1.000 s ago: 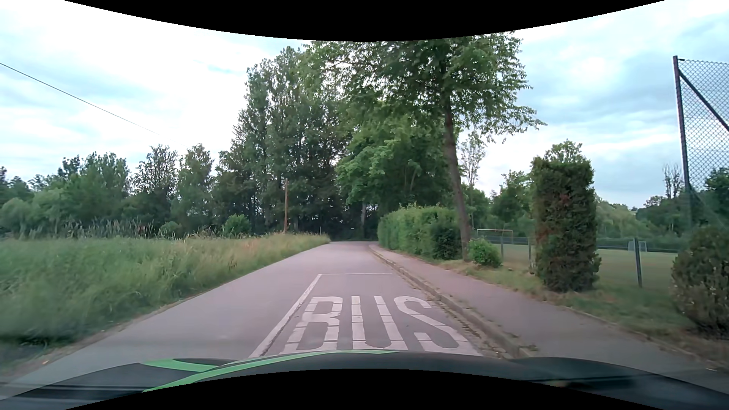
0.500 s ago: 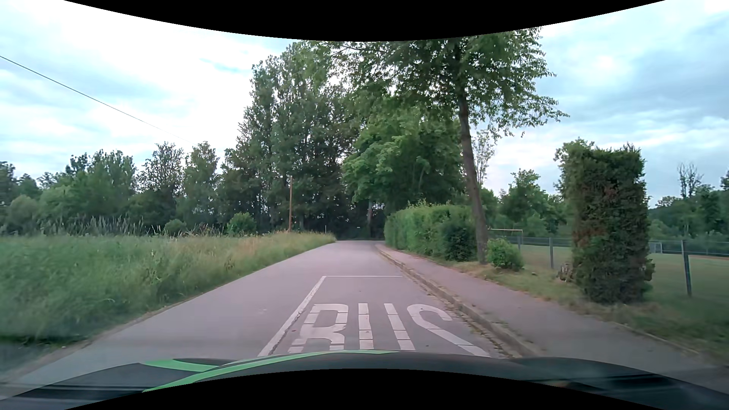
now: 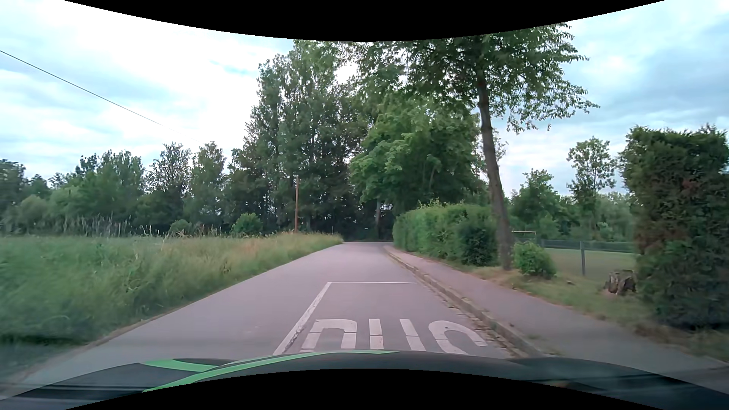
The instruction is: Follow the waypoints while adhering to traffic rules and regulations
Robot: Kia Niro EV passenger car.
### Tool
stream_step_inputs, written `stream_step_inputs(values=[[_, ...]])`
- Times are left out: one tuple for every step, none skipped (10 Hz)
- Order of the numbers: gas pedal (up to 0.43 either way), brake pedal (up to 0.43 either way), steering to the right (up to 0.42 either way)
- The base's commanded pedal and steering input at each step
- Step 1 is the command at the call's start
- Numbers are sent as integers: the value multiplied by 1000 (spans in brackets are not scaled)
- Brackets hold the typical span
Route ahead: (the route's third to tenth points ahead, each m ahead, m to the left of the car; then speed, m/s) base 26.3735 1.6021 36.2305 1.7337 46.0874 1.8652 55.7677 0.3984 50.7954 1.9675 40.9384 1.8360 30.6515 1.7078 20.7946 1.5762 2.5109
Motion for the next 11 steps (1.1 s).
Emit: stream_step_inputs(values=[[87, 0, -70], [98, 0, -58], [110, 0, -49], [110, 0, -40], [110, 0, -30], [118, 0, -23], [118, 0, -16], [118, 0, -11], [130, 0, -8], [130, 0, -7], [130, 0, -3]])
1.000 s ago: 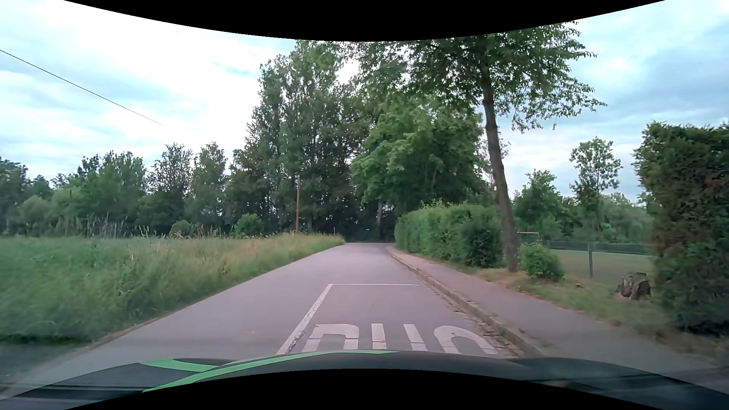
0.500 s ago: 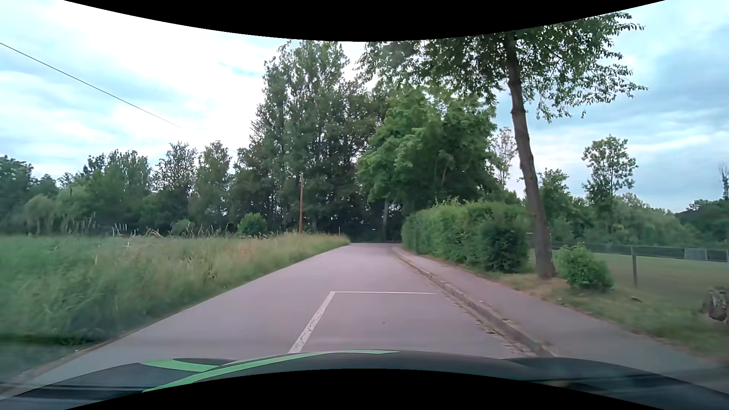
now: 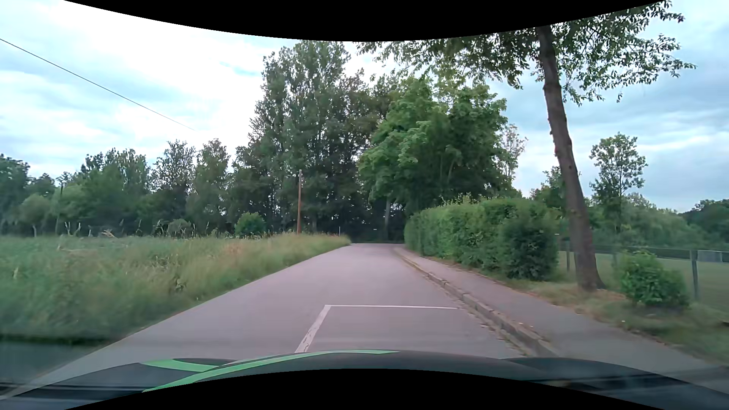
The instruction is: Follow the waypoints while adhering to traffic rules and regulations
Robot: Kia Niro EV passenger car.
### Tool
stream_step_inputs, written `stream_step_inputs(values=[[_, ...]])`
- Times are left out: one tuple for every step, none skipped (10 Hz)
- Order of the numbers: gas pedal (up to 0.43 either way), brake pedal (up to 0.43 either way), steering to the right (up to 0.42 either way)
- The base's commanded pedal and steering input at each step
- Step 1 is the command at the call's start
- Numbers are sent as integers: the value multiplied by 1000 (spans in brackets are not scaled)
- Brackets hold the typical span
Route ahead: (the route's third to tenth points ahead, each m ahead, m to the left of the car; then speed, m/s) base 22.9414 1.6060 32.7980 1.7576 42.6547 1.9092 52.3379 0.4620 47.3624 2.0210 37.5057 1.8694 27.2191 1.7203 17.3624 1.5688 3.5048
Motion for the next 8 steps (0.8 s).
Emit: stream_step_inputs(values=[[130, 0, 0], [130, 0, 1], [130, 0, 1], [130, 0, 1], [130, 0, 1], [130, 0, 1], [130, 0, 1], [130, 0, 1]])
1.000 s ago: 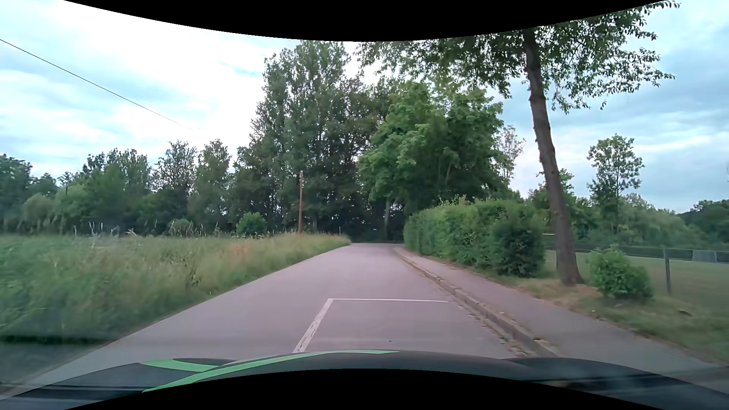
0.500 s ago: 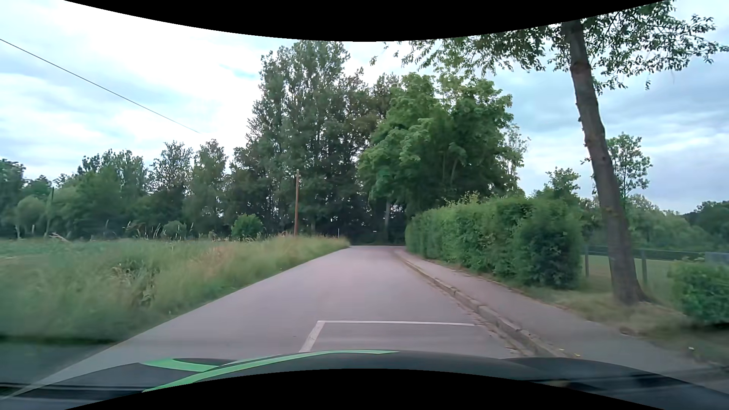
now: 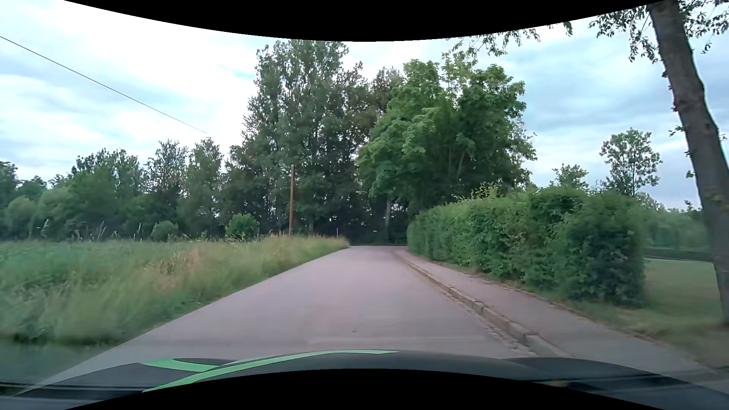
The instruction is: Follow the waypoints while adhering to traffic rules and regulations
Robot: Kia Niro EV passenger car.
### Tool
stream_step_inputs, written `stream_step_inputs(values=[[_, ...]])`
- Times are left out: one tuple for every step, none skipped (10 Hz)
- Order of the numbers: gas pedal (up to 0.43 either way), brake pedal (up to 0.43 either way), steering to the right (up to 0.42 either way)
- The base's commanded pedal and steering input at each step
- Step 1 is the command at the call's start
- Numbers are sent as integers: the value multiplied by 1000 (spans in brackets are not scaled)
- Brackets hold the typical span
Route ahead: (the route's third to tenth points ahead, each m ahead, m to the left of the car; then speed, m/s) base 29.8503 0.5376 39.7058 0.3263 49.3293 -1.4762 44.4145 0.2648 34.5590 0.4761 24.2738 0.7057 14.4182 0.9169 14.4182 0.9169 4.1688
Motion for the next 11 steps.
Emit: stream_step_inputs(values=[[130, 0, 1], [130, 0, 1], [130, 0, 1], [130, 0, 1], [130, 0, 1], [130, 0, 1], [130, 0, 0], [130, 0, 0], [130, 0, 0], [130, 0, 0], [130, 0, 0]])
